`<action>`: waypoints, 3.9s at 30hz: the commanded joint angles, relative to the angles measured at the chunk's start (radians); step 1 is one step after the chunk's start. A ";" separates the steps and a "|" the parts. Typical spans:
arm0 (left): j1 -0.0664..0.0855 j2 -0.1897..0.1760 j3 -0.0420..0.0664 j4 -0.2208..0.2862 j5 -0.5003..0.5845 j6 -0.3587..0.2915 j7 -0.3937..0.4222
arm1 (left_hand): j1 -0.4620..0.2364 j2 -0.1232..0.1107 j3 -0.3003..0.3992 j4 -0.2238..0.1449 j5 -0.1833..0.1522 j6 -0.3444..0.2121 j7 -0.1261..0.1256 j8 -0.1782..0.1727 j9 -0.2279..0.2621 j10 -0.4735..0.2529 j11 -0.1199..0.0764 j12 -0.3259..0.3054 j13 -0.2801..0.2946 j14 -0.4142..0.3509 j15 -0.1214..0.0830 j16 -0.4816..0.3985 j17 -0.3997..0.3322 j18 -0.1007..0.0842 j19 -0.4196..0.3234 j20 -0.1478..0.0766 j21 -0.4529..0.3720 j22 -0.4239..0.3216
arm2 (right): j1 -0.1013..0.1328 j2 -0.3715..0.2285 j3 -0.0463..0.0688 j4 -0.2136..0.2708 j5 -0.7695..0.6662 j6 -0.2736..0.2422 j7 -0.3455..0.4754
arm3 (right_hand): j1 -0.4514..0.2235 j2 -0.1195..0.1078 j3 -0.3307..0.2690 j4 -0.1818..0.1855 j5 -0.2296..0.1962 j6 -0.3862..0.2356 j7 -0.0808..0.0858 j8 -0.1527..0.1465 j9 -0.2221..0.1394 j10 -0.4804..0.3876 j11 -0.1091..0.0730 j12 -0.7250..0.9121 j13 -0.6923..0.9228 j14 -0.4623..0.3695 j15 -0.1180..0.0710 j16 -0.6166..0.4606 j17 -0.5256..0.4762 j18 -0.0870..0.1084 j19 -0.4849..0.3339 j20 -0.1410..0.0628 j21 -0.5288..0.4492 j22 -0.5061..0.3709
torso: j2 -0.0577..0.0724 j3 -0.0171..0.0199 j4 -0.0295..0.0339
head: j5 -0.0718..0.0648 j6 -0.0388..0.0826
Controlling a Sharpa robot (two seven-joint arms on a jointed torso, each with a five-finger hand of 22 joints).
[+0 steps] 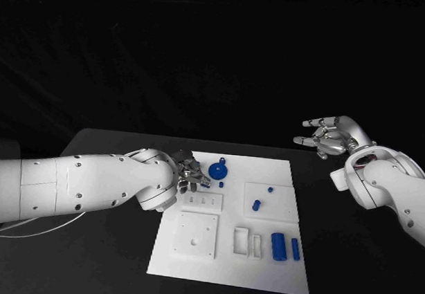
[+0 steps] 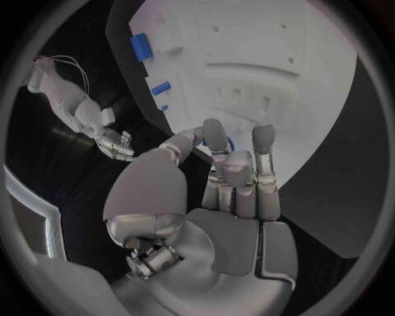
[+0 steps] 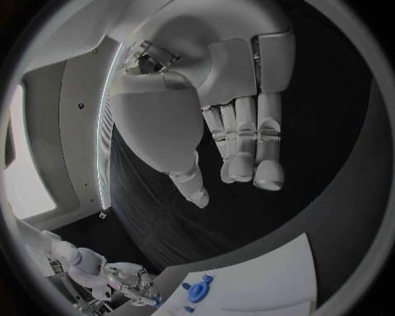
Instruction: Assemble the parts on the task board
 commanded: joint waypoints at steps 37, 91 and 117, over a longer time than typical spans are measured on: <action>-0.063 0.020 0.001 -0.022 -0.079 0.055 -0.042 | 0.021 0.006 0.033 -0.049 -0.018 0.197 -0.111 0.004 -0.038 0.039 -0.013 0.030 0.010 0.013 0.007 0.029 0.030 -0.003 0.054 0.010 -0.126 0.162 | 0.002 0.024 0.006 -0.017 0.030 0.015 0.001 | -0.021 0.010 0.001 -0.006 0.021 0.004 -0.001 -0.004 0.000 -0.002 -0.004 0.002 -0.006 -0.004 -0.006 -0.001 -0.002 0.010 0.009 0.001 -0.008 0.063 | 0.000 -0.0017 -0.0013 | -0.008 -0.042; -0.062 0.047 0.001 -0.065 -0.081 0.151 -0.053 | -0.033 0.077 0.024 -0.075 -0.037 0.235 -0.127 0.017 0.077 0.038 -0.017 0.087 0.035 0.025 0.014 0.061 0.097 0.021 0.081 0.042 -0.184 0.232 | 0.002 0.029 0.006 -0.032 0.030 0.028 -0.005 | -0.024 0.016 0.020 -0.029 0.040 0.004 -0.001 -0.004 0.000 -0.004 -0.005 0.003 -0.009 -0.005 -0.006 -0.001 -0.003 0.010 0.010 0.000 -0.014 0.062 | 0.001 -0.0008 -0.0026 | -0.005 -0.054; -0.059 0.052 0.002 -0.072 -0.077 0.196 -0.051 | -0.055 0.145 -0.010 -0.047 -0.168 0.259 -0.137 0.019 0.132 0.037 -0.020 0.125 0.055 0.036 0.017 0.073 0.127 0.043 0.082 0.069 -0.173 0.231 | 0.002 0.032 0.006 -0.040 0.030 0.037 -0.007 | -0.028 0.018 0.027 -0.042 0.059 0.003 0.000 -0.005 0.000 -0.005 -0.005 0.002 -0.010 -0.006 -0.007 -0.002 -0.003 0.009 0.009 -0.001 -0.016 0.062 | 0.001 -0.0013 -0.0017 | -0.006 -0.056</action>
